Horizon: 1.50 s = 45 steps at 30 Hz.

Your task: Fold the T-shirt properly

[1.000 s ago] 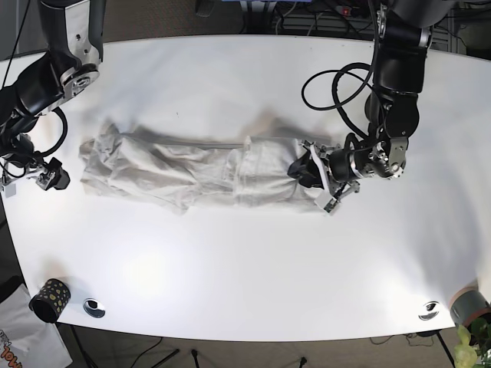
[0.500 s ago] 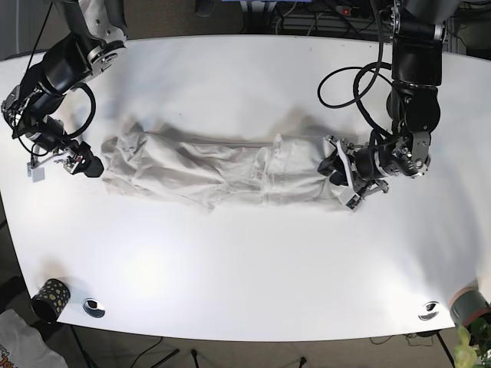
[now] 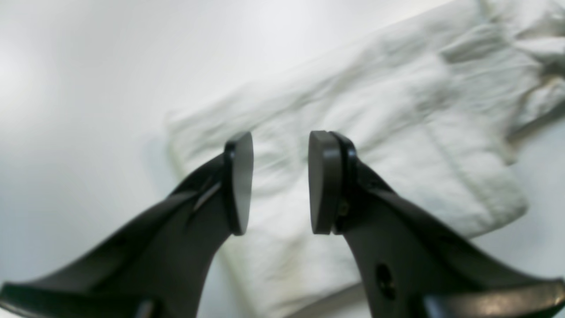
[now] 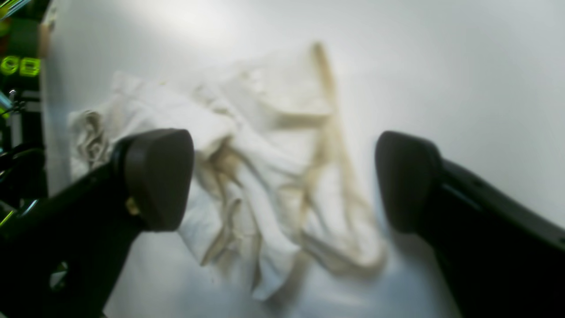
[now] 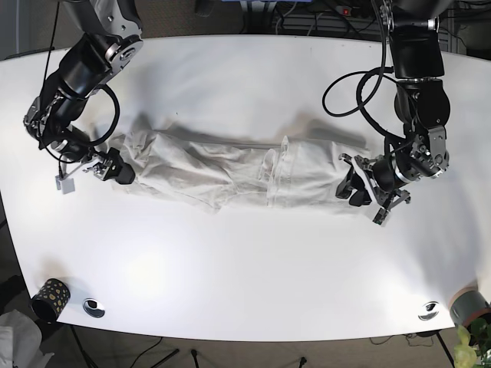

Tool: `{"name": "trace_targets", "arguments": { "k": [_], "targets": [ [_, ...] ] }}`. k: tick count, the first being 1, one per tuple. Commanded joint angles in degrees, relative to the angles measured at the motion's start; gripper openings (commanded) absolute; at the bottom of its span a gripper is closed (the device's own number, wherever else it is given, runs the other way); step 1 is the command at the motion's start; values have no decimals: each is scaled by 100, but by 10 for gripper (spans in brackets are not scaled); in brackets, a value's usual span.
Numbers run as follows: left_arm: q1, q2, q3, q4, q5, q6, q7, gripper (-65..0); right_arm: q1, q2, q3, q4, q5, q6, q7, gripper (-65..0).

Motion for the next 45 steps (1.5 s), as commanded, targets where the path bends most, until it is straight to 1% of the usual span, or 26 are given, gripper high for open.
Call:
{"name": "trace_targets", "arguments": {
  "k": [1,4,8,11,12,14,16,17,18,19,20,23,24,26,27,29,34,37,42,45],
  "targets": [
    [-139,-30,-65,-77,-122,-8,-140,-456,73,5,-10,87,-70,-25,-26,-16],
    [-156,-56,-73,-464,-122,-8,-175,-454,55,-179,-150,87,-70,-25,-26,-16],
    [-183,-65,-73,-1036,-131,41,-184,-454,46,-249,-546,87,-70,-25,-26,-16],
    [-191,-65,-73,-1203,-131,41,-289,-454,46,-329,-581,87,-70,-25,-26,-16],
    [-183,-65,-73,-1255,-122,49,-403,-454,46,-390,-572,87,-70,-25,-17,-16],
    [-183,-56,-56,-1378,-122,49,-562,-454,46,-417,-590,87,-70,-25,18,-16],
    [-183,-48,-47,-1563,-122,49,-641,-454,46,-434,-607,87,-70,-25,132,-32],
    [-183,-30,-47,-1616,-122,49,-641,-454,46,-434,-607,87,-70,-25,167,-57],
    [-183,-30,-47,-1660,-122,49,-641,-454,46,-434,-607,87,-70,-25,202,-97],
    [-183,-30,-47,-1669,-122,49,-641,-454,46,-425,-607,87,-70,-25,238,-162],
    [-183,-30,-47,-1677,-122,49,-632,-454,46,-425,-607,87,-70,-25,255,-209],
    [-183,-21,-47,-1677,-122,49,-632,-454,46,-408,-616,96,-70,-25,317,-441],
    [-183,-21,-47,-1677,-122,49,-632,-454,46,-408,-616,96,-70,-25,325,-493],
    [-174,-12,-38,-1677,-122,49,-623,-454,46,-381,-616,193,-96,-25,334,-631],
    [-174,-12,-38,-1677,-122,49,-623,-454,46,-346,-616,290,-96,-25,334,-650],
    [-174,84,-29,-1677,-122,49,-623,-454,2,-311,-687,615,-96,-25,317,-650],
    [-147,313,-29,-1695,-122,49,-623,-454,-341,-293,-1232,1872,-96,-25,299,-650],
    [-147,418,182,-1713,-122,76,-623,-454,-604,-293,-1513,2663,-105,-25,299,-650],
    [-139,691,656,-1695,-166,568,-623,-454,-974,-293,-2076,3824,-87,-25,299,-650],
    [-139,972,735,-1713,-158,665,-623,-454,-1062,-293,-2348,4360,-87,-25,290,-650]
  ]
}}
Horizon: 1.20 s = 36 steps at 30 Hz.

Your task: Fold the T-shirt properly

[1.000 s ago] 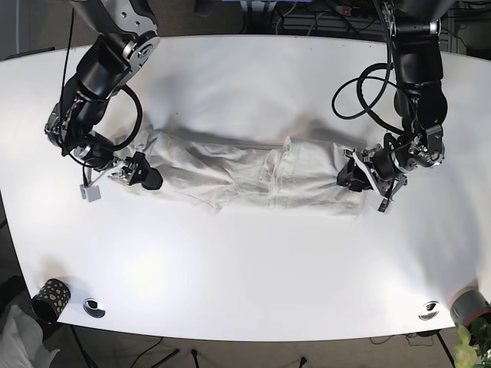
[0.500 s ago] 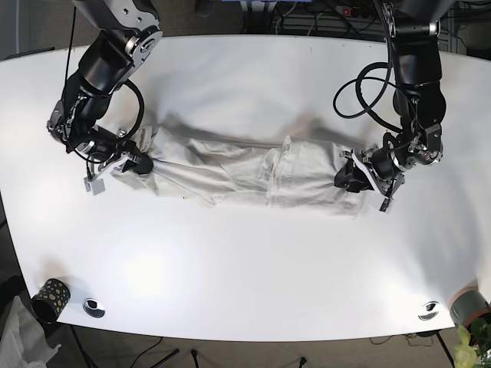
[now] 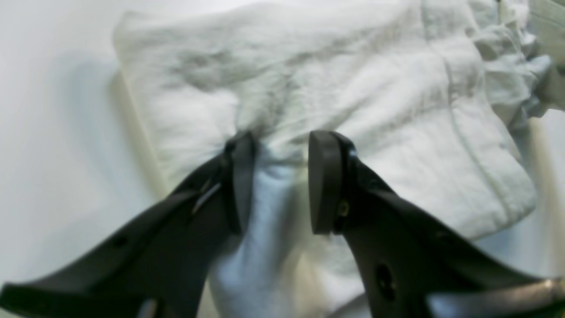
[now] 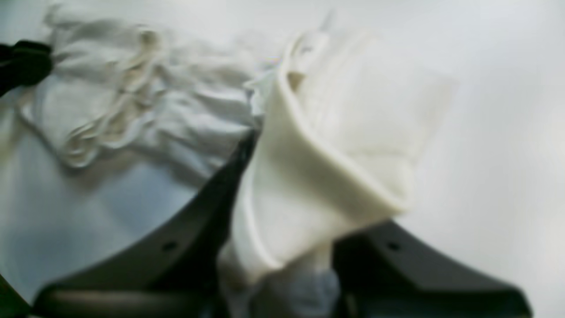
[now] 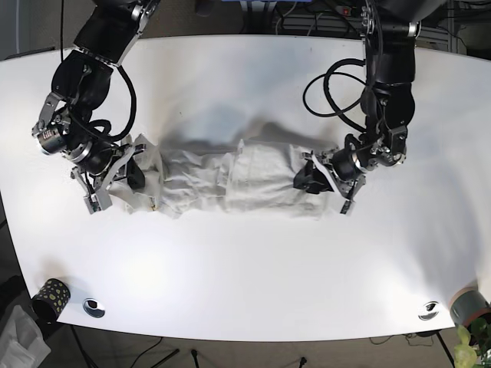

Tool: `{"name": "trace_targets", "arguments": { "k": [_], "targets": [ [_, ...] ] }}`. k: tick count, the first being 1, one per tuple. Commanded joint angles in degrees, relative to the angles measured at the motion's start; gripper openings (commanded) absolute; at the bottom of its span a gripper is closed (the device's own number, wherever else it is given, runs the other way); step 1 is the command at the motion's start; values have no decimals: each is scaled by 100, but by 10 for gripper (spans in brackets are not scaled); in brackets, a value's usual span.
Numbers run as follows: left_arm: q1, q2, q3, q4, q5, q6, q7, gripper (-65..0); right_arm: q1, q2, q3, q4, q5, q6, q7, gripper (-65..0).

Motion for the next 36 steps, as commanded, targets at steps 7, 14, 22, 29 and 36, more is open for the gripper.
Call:
{"name": "trace_targets", "arguments": {
  "k": [7,14,22,29,36],
  "targets": [
    [85,684,429,-14,203,51,325,-454,139,25,-638,751,145,34,40,-650],
    [102,834,711,21,159,51,334,-454,473,-230,-831,681,127,34,49,-650],
    [129,869,728,21,159,51,334,-454,772,-441,-1376,-207,118,34,84,-650],
    [225,886,728,30,159,51,308,-454,816,-476,-1956,-488,-31,34,313,-623],
    [199,895,728,30,159,51,299,-454,816,-652,-2000,-497,-585,34,322,-404]
  ]
}}
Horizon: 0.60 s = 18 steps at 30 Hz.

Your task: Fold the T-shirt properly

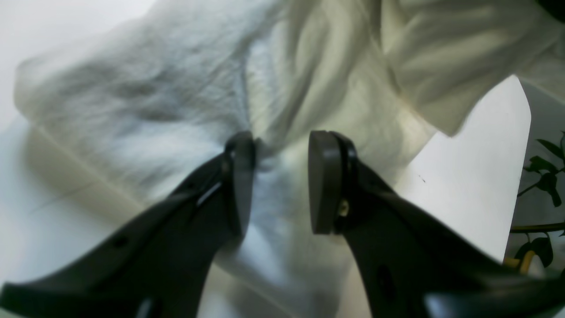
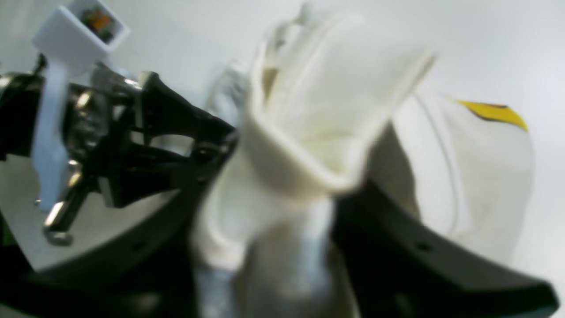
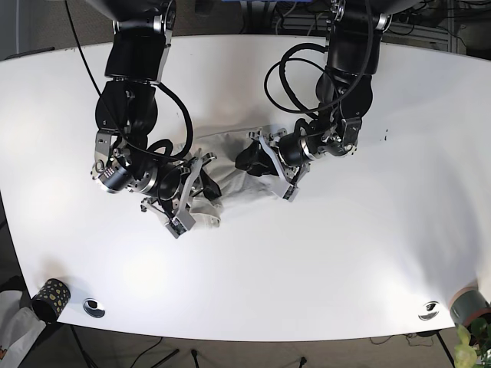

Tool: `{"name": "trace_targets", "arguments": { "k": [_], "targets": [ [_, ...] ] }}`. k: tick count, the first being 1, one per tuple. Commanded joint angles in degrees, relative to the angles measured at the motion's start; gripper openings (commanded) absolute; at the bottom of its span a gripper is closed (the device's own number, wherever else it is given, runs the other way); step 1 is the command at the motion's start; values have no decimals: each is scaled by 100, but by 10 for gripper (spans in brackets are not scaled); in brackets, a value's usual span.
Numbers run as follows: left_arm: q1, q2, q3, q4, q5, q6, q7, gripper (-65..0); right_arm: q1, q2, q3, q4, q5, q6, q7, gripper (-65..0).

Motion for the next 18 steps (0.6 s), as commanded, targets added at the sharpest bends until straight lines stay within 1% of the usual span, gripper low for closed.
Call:
{"name": "trace_targets", "arguments": {
  "k": [1,2,3,5,7,8,9,10,13,18],
  "targets": [
    [-26,34,29,8,203,38,277,-454,140,-9,-5,82,3,32,156,-361],
    [-26,34,29,8,194,38,277,-454,140,-9,-5,82,3,32,156,-325],
    [-35,34,29,8,194,38,277,-454,140,-9,-5,82,38,32,156,-268],
    [-35,34,29,17,194,38,277,-454,140,-9,-22,100,161,32,138,-181],
    [-35,34,29,166,194,38,277,-454,131,35,-154,100,328,32,129,-108],
    [-35,34,29,236,194,38,277,-454,131,79,-233,100,389,32,129,-86],
    [-17,34,29,351,194,38,277,-454,131,193,-330,117,477,32,129,-62],
    [0,34,29,483,194,38,277,-454,131,272,-400,188,583,32,129,-55],
    [18,16,20,896,194,38,304,-454,114,343,-418,416,732,32,129,-68],
    [264,-19,20,1608,194,38,321,-454,8,413,-471,557,750,32,129,-73]
  ]
}}
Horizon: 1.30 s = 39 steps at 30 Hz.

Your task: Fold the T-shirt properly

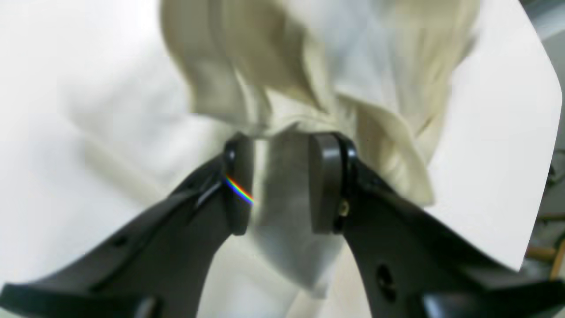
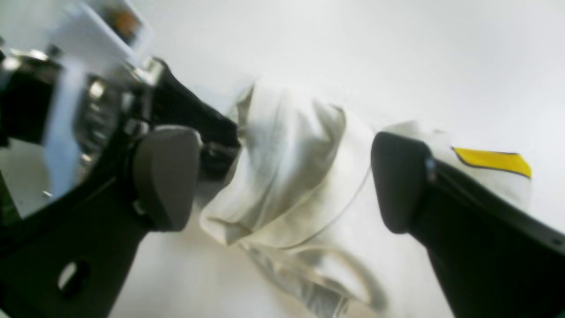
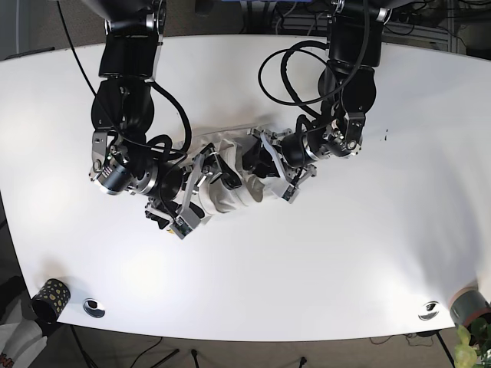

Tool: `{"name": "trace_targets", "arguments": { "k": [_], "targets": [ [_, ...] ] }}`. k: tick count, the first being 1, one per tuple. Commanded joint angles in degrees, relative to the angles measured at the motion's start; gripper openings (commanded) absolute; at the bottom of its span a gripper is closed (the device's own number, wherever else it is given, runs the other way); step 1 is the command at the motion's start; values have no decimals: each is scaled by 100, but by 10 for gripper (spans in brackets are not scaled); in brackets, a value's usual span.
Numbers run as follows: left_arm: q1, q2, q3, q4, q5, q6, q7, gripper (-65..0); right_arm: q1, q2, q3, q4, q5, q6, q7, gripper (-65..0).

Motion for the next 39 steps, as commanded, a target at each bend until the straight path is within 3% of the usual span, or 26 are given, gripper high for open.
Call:
{"name": "trace_targets", "arguments": {
  "k": [1,9,15,19,21,26,31,34,39],
  "targets": [
    [26,-50,2,531,-107,-35,-61,-454,91,70,-20,137,85,34,127,-73],
    [360,-867,-24,1410,-72,-52,176,-457,74,246,173,137,77,34,127,-73],
    [343,-1166,-261,927,165,-52,159,-456,-41,272,120,111,77,34,127,-73],
    [88,-1157,-270,593,218,-52,159,-456,-67,272,-275,120,-2,34,162,-75],
    [17,-1122,-270,496,218,-52,150,-456,-76,246,-451,137,-196,34,197,-75],
    [-62,-841,-235,197,218,-52,150,-458,-234,158,-1102,102,-1242,34,857,-75],
    [-202,-604,-235,92,235,-52,150,-457,-260,70,-1128,-382,-1761,34,1419,-79],
    [-238,-516,-226,-102,235,-52,150,-456,-225,61,-1014,-751,-1743,34,1613,-146],
    [-264,-419,-226,-480,235,-52,141,-456,-225,44,-785,-1085,-1743,34,1921,-441]
  ]
}}
